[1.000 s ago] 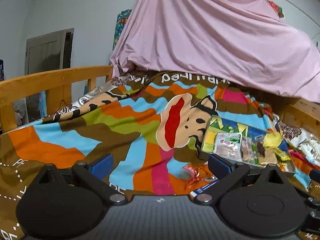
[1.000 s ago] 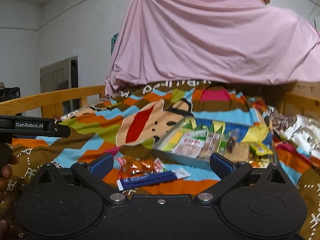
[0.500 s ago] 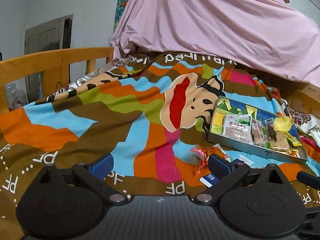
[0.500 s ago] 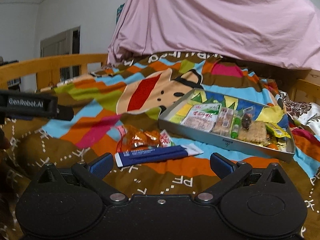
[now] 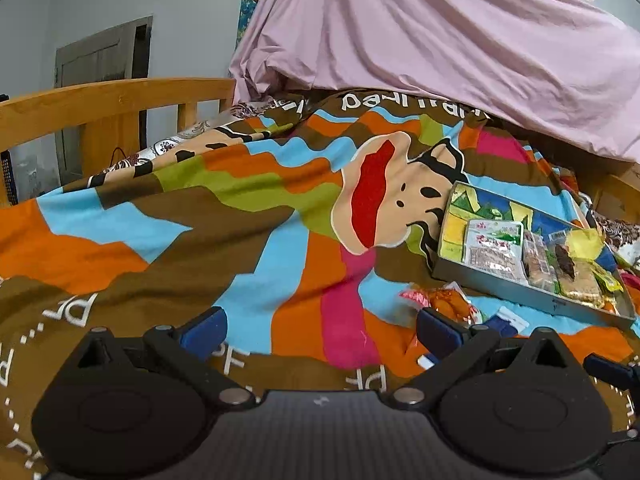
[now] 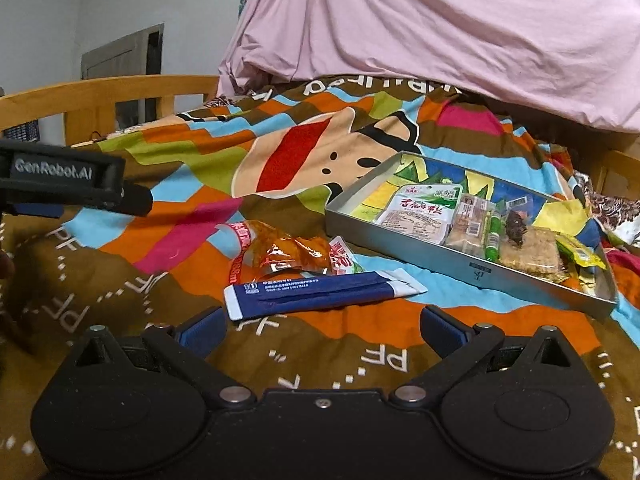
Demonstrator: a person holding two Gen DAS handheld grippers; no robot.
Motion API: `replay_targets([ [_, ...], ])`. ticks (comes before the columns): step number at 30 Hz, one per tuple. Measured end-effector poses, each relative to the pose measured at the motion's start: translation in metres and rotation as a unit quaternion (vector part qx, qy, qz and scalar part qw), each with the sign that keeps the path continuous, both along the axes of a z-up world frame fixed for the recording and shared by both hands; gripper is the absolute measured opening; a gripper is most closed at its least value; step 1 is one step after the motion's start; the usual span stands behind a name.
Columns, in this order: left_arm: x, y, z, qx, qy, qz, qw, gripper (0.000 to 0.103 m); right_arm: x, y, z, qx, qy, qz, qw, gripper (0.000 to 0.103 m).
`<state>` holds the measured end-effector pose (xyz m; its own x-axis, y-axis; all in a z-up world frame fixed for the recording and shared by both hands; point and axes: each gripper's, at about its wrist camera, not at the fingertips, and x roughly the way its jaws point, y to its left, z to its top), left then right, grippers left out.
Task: Organize snacks
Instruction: 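Move both grippers toward the orange snack packet and the blue-and-white tube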
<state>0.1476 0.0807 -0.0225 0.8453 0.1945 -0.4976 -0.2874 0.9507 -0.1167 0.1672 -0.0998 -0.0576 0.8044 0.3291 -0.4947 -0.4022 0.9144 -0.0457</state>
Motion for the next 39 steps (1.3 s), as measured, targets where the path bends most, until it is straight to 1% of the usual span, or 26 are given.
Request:
replay_targets([
  [5, 0.02, 0.002, 0.008, 0.003, -0.009, 0.001, 1.0, 0.103, 0.019, 0.014, 0.0, 0.018, -0.004, -0.005, 1.0, 0.102],
  [10, 0.053, 0.003, 0.022, 0.007, -0.021, -0.015, 0.9997, 0.103, 0.046, 0.023, 0.003, 0.042, 0.017, -0.04, 0.998, 0.102],
  [11, 0.062, 0.002, 0.024, 0.006, -0.019, -0.027, 0.9994, 0.103, 0.051, 0.022, 0.003, 0.043, 0.024, -0.048, 0.998, 0.102],
  [14, 0.09, -0.004, 0.028, 0.0, -0.005, -0.095, 0.9955, 0.103, 0.064, 0.016, -0.006, 0.054, 0.055, -0.079, 0.994, 0.102],
  [16, 0.11, -0.007, 0.025, -0.007, 0.01, -0.136, 0.9906, 0.103, 0.069, 0.011, -0.012, 0.058, 0.073, -0.088, 0.992, 0.102],
  [18, 0.13, -0.01, 0.019, -0.019, 0.033, -0.176, 0.9836, 0.103, 0.069, 0.005, -0.017, 0.067, 0.077, -0.092, 0.991, 0.102],
  [19, 0.143, -0.011, 0.015, -0.023, 0.047, -0.2, 0.9784, 0.103, 0.069, 0.003, -0.019, 0.072, 0.08, -0.089, 0.99, 0.102],
  [21, 0.158, -0.014, 0.008, -0.02, 0.067, -0.239, 0.9684, 0.103, 0.072, 0.001, -0.023, 0.079, 0.091, -0.077, 0.99, 0.102],
  [24, 0.174, -0.016, 0.001, -0.014, 0.082, -0.302, 0.9497, 0.103, 0.078, 0.004, -0.027, 0.081, 0.099, -0.064, 0.99, 0.102],
  [26, 0.182, -0.015, -0.004, -0.017, 0.099, -0.333, 0.9375, 0.103, 0.081, 0.008, -0.029, 0.075, 0.106, -0.06, 0.99, 0.102],
  [29, 0.199, -0.013, -0.008, -0.011, 0.142, -0.369, 0.9184, 0.103, 0.082, 0.014, -0.03, 0.065, 0.106, -0.059, 0.99, 0.102],
  [32, 0.216, -0.013, -0.008, 0.002, 0.191, -0.406, 0.8938, 0.102, 0.087, 0.02, -0.028, 0.075, 0.115, -0.072, 0.988, 0.102],
  [33, 0.222, -0.013, -0.007, 0.004, 0.209, -0.418, 0.8844, 0.102, 0.089, 0.024, -0.028, 0.072, 0.117, -0.078, 0.987, 0.102],
  [34, 0.226, -0.014, -0.006, 0.003, 0.226, -0.429, 0.8746, 0.102, 0.092, 0.03, -0.029, 0.059, 0.122, -0.087, 0.987, 0.102],
  [35, 0.231, -0.016, -0.004, 0.004, 0.245, -0.443, 0.8627, 0.102, 0.095, 0.036, -0.03, 0.041, 0.127, -0.091, 0.987, 0.102],
  [36, 0.234, -0.017, -0.001, 0.008, 0.258, -0.458, 0.8508, 0.102, 0.097, 0.043, -0.03, 0.021, 0.129, -0.089, 0.987, 0.102],
  [37, 0.235, -0.016, 0.004, 0.011, 0.264, -0.471, 0.8418, 0.102, 0.099, 0.047, -0.03, 0.004, 0.131, -0.092, 0.987, 0.102],
  [38, 0.234, -0.014, 0.009, 0.014, 0.264, -0.48, 0.8367, 0.102, 0.101, 0.049, -0.03, -0.002, 0.138, -0.098, 0.986, 0.102],
  [39, 0.233, -0.013, 0.014, 0.014, 0.262, -0.484, 0.8349, 0.102, 0.103, 0.049, -0.028, 0.0, 0.151, -0.108, 0.983, 0.102],
])
